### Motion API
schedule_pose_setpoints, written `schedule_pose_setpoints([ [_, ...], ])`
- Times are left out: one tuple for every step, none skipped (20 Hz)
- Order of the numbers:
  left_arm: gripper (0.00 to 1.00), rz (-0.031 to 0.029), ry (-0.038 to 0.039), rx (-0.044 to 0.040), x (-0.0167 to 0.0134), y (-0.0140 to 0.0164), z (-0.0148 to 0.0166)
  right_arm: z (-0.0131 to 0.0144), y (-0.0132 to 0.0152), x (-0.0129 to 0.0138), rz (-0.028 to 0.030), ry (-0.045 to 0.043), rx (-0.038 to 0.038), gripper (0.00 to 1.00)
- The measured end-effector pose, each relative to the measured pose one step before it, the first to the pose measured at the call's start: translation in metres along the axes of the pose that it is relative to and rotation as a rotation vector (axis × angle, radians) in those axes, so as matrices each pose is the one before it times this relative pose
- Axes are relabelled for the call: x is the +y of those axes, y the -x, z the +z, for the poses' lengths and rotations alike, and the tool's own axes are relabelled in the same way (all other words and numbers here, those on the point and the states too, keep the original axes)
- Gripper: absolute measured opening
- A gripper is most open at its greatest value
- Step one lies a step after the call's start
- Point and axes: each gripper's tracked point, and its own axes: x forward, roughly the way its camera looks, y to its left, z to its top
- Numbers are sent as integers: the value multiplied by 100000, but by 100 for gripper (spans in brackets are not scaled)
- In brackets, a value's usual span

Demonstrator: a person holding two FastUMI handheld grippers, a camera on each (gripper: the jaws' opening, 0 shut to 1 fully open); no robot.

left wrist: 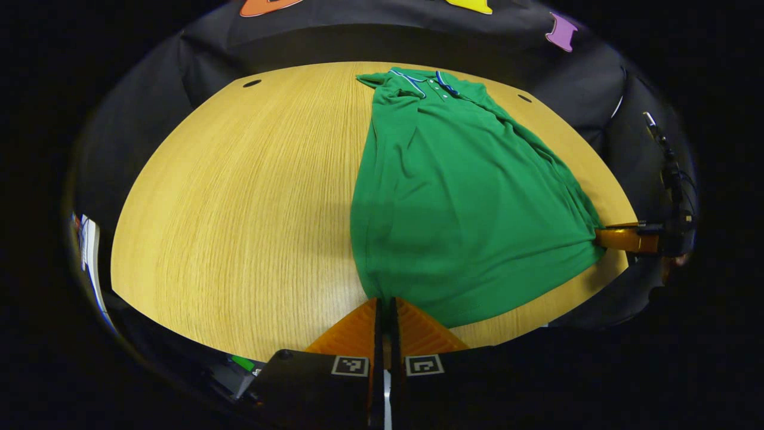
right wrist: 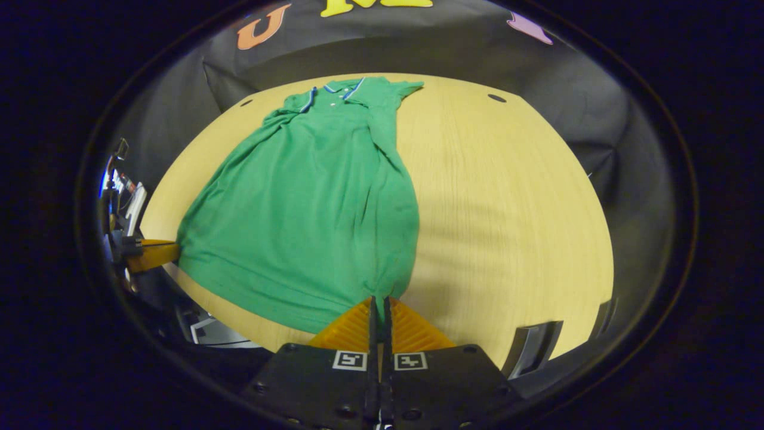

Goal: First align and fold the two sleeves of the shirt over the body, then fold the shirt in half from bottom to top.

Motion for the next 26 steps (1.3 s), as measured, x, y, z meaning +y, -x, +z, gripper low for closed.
schedule_pose_setpoints([
  [10,-612,1068,761,-41,31,47,15,205,-123,-643,-528,-165,5],
  [10,-561,102,552,52,121,-126,315,31,-44,-157,-344,-196,0],
  [9,-1139,-164,-28,-125,195,88,364,304,168,710,-440,-140,0],
  [9,-1307,-26,-22,-252,214,231,137,7,47,692,-890,-505,0],
  [9,-1199,403,-194,-210,277,319,142,172,9,959,-1490,-238,0],
  [9,-1546,981,-1117,-269,382,743,245,270,-94,661,-1573,-444,0],
  [9,-1482,982,-1137,-283,289,818,300,273,-304,-641,-990,-309,0],
  [9,-1487,244,-1580,-281,107,794,222,379,-222,-190,-725,-86,0],
  [8,-503,-628,-1562,-148,281,827,579,439,65,601,-1079,-1026,0],
  [9,-834,-700,-1748,-26,359,799,673,447,20,412,-880,-1420,0],
  [8,-924,-762,-1905,-156,303,1053,820,494,78,494,-617,-1720,0],
  [8,-700,-1294,-2775,-200,664,954,784,473,194,640,-174,-1882,0],
  [8,640,-1742,-3444,170,342,1333,955,465,169,652,31,-1823,0],
  [8,-157,-1060,-2549,46,-31,1164,991,390,167,471,-83,-1828,0],
  [8,-309,-326,-1955,12,71,981,1108,377,146,374,-15,-1985,0],
  [8,-132,192,-1565,-37,-10,873,1010,356,148,385,-21,-1943,0],
  [8,-174,450,-1879,-89,56,1101,1165,277,78,116,-43,-1909,0],
  [8,-111,223,-2372,-63,-92,1439,1556,265,135,403,-261,-2601,0],
  [8,-62,-133,-1879,-58,50,956,1179,184,85,136,-139,-1830,0],
  [8,44,-456,-2977,-19,-150,1627,2100,264,87,349,199,-3441,0],
  [8,-240,61,-4195,-125,-177,2417,2313,252,469,634,1193,-3347,0],
  [8,-708,212,-1673,-223,-265,1196,1334,82,-14,39,1089,-2081,0],
  [8,-87,-594,-1689,-19,-219,1178,1275,-80,-148,-272,1048,-1872,0],
  [8,511,-1318,-1989,119,-345,1381,1175,-112,-23,29,469,-1739,0],
  [8,332,-1317,-2172,195,-412,1364,1145,-109,40,240,-26,-1435,0],
  [8,361,-692,-1526,202,-421,1157,1167,-144,84,574,-178,-1596,0],
])
